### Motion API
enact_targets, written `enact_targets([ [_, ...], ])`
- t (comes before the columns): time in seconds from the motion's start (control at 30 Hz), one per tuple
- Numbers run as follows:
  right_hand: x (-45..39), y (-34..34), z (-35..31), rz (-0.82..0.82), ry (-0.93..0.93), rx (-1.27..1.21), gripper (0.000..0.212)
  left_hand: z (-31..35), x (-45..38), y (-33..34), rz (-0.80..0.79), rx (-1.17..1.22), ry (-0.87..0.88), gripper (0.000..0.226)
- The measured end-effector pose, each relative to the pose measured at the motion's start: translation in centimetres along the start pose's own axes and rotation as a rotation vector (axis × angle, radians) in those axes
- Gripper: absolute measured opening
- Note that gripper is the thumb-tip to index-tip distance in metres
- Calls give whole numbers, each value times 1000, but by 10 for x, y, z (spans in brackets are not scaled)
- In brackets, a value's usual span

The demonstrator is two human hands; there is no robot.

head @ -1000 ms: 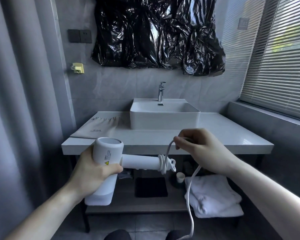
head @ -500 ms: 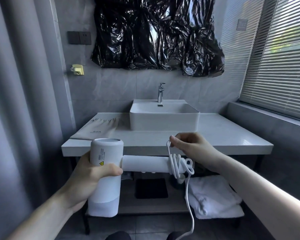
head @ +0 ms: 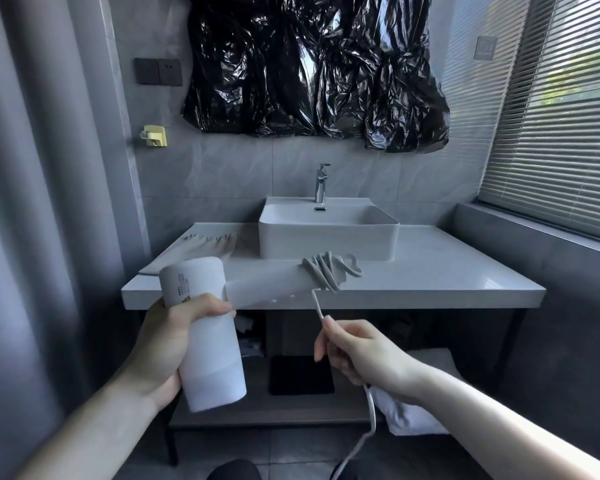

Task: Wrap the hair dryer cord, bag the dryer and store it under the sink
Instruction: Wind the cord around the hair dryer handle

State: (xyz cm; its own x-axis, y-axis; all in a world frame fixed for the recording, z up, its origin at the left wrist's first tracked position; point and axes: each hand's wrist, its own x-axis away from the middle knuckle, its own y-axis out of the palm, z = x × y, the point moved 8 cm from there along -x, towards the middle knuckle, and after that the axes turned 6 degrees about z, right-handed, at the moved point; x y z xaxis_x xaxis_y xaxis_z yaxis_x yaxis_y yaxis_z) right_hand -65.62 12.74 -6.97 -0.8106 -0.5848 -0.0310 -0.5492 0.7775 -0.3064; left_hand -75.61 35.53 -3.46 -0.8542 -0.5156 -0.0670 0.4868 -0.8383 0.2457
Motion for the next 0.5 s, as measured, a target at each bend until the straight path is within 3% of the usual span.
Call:
enact_targets([
  [0.13,18,8,2,-62,-10,202,56,1,-11,-8,60,60,-44,47],
  [0.3,37,-6,-26,16,-171,486,46,3,-21,-28,223,24,38,50],
  [0.5,49,-21,-60,115,-298,542,39,-6,-27,-42,321,-38,67,37],
])
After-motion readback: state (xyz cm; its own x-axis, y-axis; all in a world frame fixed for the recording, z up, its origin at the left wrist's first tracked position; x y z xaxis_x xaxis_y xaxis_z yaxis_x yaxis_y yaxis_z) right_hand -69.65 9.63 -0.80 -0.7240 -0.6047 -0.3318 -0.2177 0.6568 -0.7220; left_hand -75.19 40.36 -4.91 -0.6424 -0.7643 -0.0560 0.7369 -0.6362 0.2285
